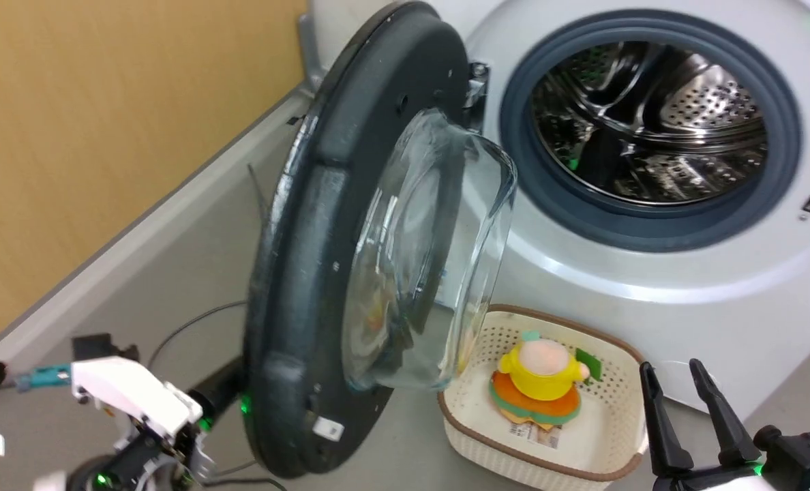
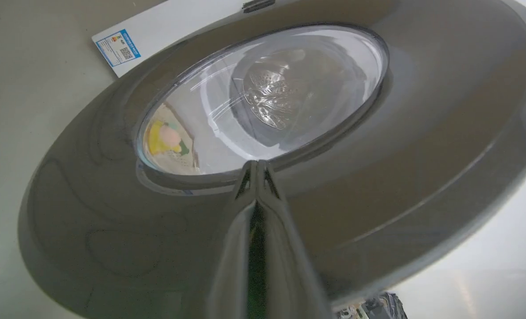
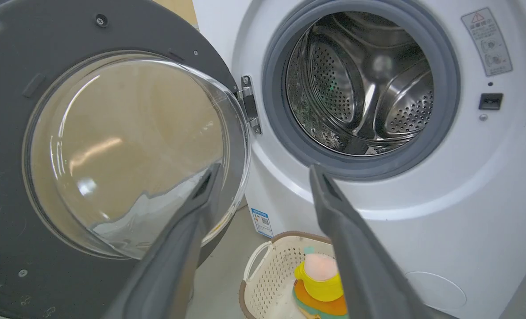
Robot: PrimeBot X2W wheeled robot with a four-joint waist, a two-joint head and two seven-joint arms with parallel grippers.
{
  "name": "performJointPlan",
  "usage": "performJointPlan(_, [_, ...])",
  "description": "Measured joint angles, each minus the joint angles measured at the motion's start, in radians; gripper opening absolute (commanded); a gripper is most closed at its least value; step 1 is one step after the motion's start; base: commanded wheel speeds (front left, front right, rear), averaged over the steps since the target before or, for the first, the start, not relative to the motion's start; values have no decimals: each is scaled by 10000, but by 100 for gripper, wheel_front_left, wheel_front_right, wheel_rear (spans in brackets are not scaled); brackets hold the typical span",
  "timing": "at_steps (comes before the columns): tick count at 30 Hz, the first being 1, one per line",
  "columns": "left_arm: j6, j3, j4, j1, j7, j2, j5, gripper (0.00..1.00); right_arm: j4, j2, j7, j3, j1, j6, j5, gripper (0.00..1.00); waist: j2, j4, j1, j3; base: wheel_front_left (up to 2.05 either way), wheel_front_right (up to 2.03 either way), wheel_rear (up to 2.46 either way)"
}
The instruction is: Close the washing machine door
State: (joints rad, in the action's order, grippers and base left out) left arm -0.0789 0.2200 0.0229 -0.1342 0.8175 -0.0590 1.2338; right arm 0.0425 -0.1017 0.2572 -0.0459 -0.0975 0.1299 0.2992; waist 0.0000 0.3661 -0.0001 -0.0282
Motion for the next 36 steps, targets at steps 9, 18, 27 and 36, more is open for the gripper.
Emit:
performJointPlan(9, [-686, -1848, -1294, 857, -1315, 48, 1904, 0, 38, -33, 0, 35, -12, 0, -23, 100, 0, -842, 0, 31, 0, 0, 0])
performJointPlan(18, [-646, -3486, -1672, 1052, -2738, 54, 3076, 0, 117, -151, 0, 105, -10, 0, -174, 100, 0, -1904, 0, 228, 0, 0, 0])
performJointPlan(27, [2, -5177, -1273, 1008, -4416, 90, 3672, 0, 105, -265, 0, 171, 75, 0, -182, 100, 0, -3382, 0, 547, 0, 0, 0])
performJointPlan(36, [535, -6092, -79, -470, -6251, 79, 4094, 0, 88, -257, 0, 192, 233, 0, -180, 100, 0, -4950, 0, 1035, 0, 0, 0])
